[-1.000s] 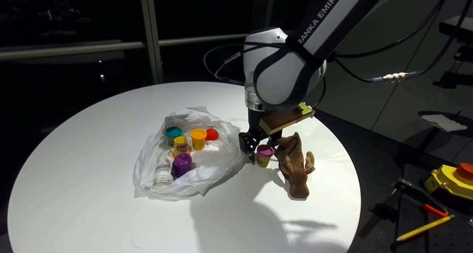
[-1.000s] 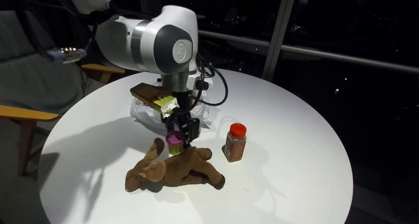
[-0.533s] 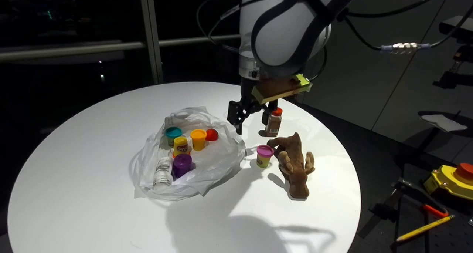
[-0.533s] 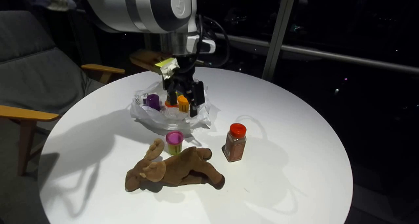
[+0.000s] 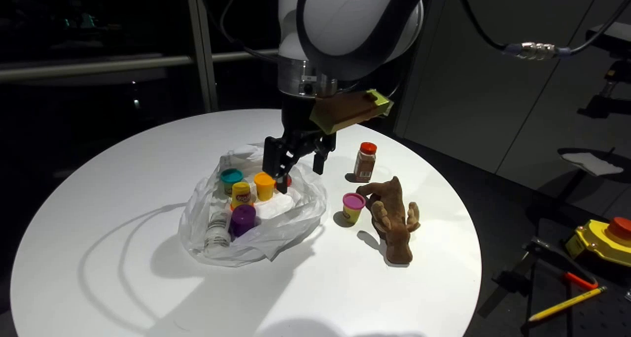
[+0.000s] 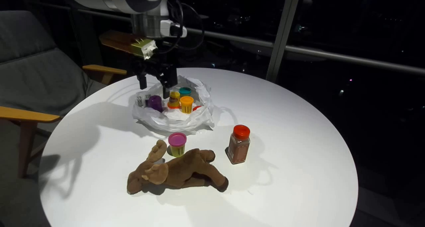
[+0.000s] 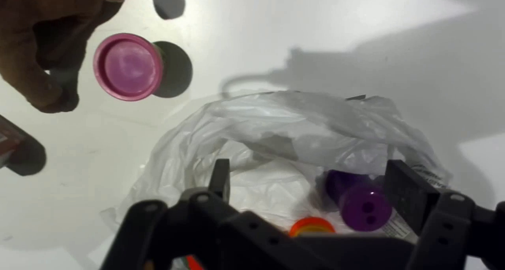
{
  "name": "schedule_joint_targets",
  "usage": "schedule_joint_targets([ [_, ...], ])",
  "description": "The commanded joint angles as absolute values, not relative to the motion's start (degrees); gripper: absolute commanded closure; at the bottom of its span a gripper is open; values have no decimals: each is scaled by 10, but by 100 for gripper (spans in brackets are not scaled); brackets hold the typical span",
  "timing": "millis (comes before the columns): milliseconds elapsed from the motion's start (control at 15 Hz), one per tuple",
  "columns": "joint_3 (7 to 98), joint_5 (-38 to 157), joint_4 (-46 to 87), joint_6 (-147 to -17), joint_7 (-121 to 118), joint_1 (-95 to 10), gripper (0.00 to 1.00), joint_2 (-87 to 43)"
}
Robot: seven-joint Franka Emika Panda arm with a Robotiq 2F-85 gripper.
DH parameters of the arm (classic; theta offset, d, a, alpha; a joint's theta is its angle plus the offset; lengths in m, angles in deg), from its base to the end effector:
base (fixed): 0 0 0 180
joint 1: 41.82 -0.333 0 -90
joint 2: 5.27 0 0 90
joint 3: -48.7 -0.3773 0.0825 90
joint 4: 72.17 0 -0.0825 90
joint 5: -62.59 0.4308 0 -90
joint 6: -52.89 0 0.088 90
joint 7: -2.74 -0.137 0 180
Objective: Remove the contents from the plastic bag.
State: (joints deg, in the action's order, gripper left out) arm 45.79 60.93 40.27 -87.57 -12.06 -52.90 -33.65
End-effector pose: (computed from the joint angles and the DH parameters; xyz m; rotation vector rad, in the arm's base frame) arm 0.6556 0.1617 0.2068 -3.1373 -0.0035 0.0105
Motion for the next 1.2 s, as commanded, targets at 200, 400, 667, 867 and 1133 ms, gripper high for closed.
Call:
schedule_joint_targets([
  [200,439,587,332,-877,-74,-559,0,-410],
  [400,443,577,287,-868,-69,-568,0,-448],
  [667,449,576,223,-867,-66,-569,0,-497],
  [867,454,577,179,-862,-62,-568,0,-529],
  [1133,454,583,134,-848,-53,-562,0,-562],
])
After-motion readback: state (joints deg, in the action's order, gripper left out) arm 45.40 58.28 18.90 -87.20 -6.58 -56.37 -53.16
